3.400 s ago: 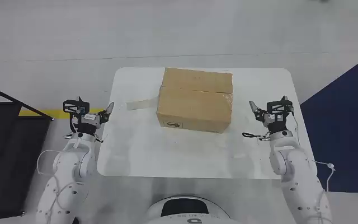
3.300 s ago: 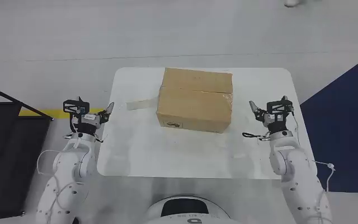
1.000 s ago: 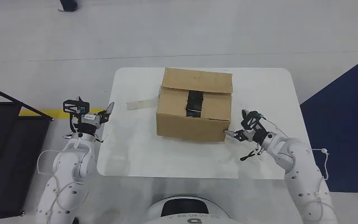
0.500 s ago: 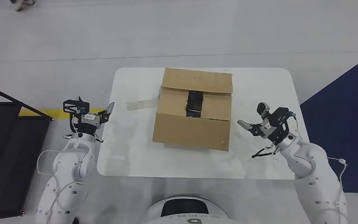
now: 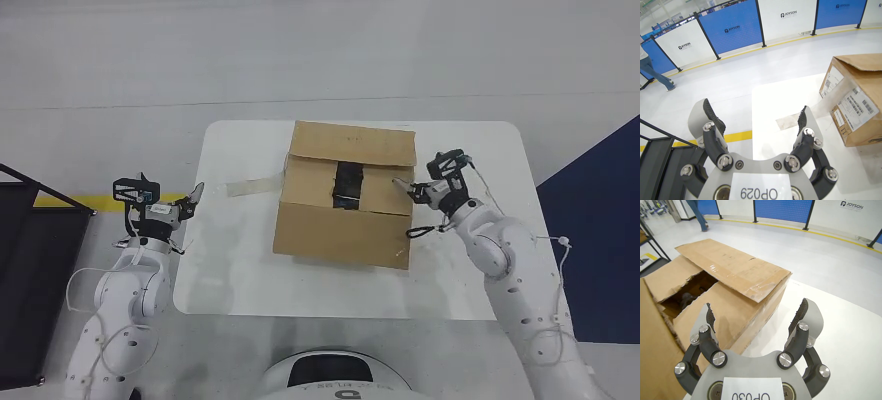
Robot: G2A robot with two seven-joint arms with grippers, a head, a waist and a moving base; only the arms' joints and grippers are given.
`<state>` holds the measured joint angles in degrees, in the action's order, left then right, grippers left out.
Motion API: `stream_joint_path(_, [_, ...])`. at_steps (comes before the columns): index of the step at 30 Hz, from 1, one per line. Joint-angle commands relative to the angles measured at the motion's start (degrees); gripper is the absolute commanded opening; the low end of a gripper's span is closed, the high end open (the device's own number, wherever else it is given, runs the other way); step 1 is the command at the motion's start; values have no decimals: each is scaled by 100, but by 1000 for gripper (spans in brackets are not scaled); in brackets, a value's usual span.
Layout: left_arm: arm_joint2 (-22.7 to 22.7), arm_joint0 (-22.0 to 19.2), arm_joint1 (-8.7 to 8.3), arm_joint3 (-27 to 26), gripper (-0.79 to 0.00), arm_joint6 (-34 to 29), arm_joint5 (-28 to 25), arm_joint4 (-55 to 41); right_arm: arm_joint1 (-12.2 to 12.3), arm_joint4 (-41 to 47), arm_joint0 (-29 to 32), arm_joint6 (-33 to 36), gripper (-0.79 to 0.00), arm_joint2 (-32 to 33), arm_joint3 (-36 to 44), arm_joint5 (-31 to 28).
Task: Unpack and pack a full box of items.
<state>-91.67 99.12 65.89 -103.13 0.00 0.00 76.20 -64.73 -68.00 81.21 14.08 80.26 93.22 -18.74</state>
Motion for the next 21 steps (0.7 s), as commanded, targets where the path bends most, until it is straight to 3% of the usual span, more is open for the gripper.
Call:
stream_joint_path(1, [0,0,0,0,0,0,0,0,-28,-332,-124,77,0,-180,-53,414])
stream_joint_path(12, [0,0,0,0,0,0,0,0,-278,-539,-865,1085,0,-699,474,2929])
stream_joint_path(16, [0,0,0,0,0,0,0,0,-436,-662,-1884,1736,0,-1202,113,3432])
stream_joint_path(21, [0,0,0,0,0,0,0,0,-818,-584,-3539,2633,0,-2199,-1577,4258])
